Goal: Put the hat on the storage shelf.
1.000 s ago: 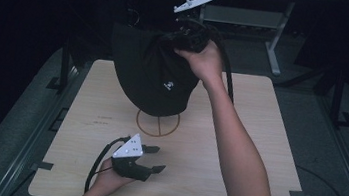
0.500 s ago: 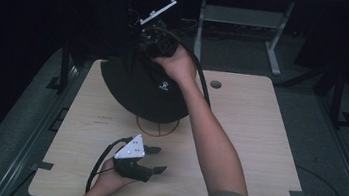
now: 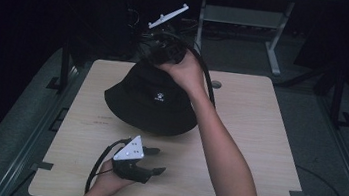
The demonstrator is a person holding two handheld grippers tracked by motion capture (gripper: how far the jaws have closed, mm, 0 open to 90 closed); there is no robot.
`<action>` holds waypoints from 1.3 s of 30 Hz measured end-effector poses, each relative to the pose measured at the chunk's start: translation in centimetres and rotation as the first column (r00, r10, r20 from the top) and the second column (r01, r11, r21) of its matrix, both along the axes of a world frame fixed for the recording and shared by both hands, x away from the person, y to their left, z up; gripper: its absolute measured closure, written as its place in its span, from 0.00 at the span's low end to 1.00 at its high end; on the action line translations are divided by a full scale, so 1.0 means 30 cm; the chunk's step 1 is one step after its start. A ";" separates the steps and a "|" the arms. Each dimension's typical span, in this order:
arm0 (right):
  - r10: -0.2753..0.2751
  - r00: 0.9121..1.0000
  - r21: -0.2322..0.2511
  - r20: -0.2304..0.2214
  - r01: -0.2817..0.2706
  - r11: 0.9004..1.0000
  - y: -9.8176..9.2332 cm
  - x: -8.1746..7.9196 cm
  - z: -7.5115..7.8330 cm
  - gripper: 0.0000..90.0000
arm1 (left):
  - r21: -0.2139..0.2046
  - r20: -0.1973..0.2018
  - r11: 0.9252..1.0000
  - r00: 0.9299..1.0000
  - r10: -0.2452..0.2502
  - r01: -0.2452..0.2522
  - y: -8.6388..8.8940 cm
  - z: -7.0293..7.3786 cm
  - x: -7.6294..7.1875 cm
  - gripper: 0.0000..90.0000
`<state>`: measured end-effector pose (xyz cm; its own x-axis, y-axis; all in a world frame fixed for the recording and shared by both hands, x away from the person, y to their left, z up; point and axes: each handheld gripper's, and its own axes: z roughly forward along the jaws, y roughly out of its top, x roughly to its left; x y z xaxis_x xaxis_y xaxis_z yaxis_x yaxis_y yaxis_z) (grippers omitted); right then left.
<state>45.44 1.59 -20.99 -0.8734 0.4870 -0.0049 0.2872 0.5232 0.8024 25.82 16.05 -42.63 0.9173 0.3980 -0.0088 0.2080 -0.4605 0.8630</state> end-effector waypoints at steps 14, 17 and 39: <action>-0.028 0.999 0.135 -0.044 0.033 0.990 -0.164 -0.049 -0.008 0.45 | -0.001 -0.008 1.000 1.000 0.006 -0.006 -0.002 -0.007 0.002 0.40; -0.036 0.998 0.145 -0.056 0.044 0.988 -0.191 -0.054 -0.012 0.42 | 0.004 -0.014 1.000 1.000 0.006 -0.006 -0.001 -0.009 0.005 0.40; -0.112 0.992 0.212 -0.053 0.121 0.970 -0.411 -0.118 -0.046 0.36 | 0.015 -0.024 1.000 1.000 0.013 -0.013 0.001 -0.017 0.008 0.37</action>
<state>41.92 -10.73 -22.38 -0.8080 0.5710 0.1449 0.3704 0.3012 0.8787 26.06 16.10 -43.14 0.9117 0.4101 -0.0247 0.2345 -0.4700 0.8509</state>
